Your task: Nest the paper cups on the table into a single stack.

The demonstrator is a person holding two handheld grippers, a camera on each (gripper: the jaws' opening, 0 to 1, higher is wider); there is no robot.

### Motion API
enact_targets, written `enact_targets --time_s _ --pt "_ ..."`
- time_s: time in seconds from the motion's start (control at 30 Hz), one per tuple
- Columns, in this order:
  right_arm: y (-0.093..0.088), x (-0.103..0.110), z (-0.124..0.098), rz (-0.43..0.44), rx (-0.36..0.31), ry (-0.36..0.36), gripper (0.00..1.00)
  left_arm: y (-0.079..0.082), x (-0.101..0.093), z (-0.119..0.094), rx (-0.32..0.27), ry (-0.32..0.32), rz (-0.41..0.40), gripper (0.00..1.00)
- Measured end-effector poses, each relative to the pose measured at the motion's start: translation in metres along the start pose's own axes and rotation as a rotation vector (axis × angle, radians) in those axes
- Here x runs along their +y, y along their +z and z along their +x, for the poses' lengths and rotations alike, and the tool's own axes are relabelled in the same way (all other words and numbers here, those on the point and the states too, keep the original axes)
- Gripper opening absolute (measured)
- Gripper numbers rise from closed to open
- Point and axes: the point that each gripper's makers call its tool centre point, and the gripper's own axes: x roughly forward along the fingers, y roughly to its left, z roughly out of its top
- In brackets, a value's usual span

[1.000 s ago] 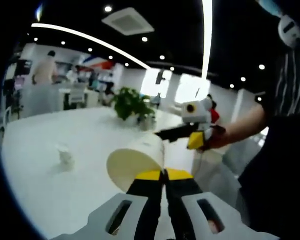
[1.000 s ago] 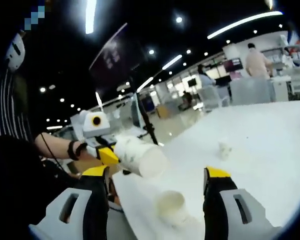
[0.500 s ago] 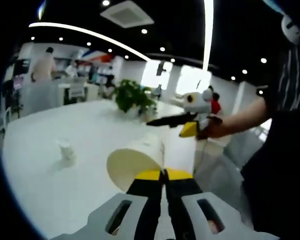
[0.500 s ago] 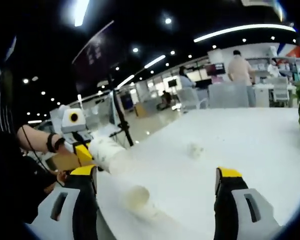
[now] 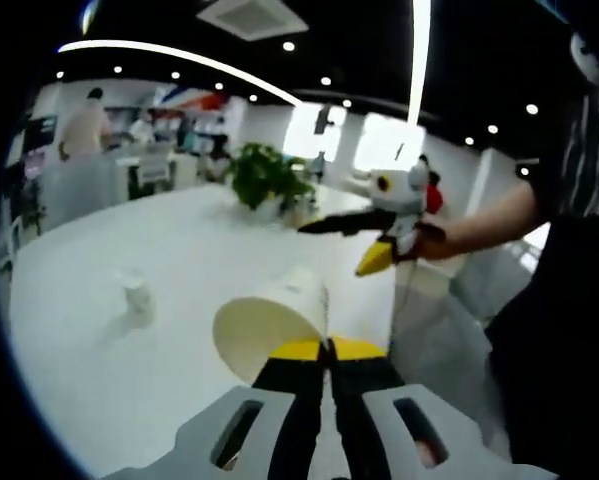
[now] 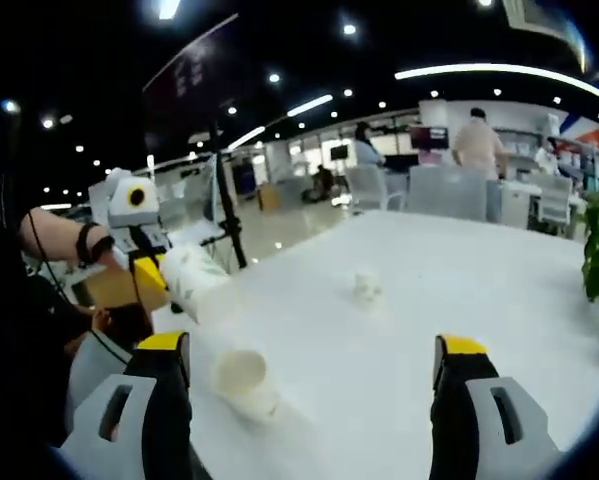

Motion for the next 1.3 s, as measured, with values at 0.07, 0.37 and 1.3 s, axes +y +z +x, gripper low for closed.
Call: enact_targets --time_s 0.07,0.37,1.3 --pt "-0.002 -0.001 0.001 -0.007 0.008 -0.003 1.00 0.002 0.000 0.000 0.011 -0.005 0.005 0.00" --pt "-0.009 -0.006 0.003 -0.025 0.025 -0.018 0.99 -0.009 -0.001 0.002 0.192 -0.033 0.153 0.00" --pt "-0.026 0.002 0.006 -0.054 0.074 -0.023 0.98 -0.034 -0.003 0.018 0.581 -0.173 0.603 0.00"
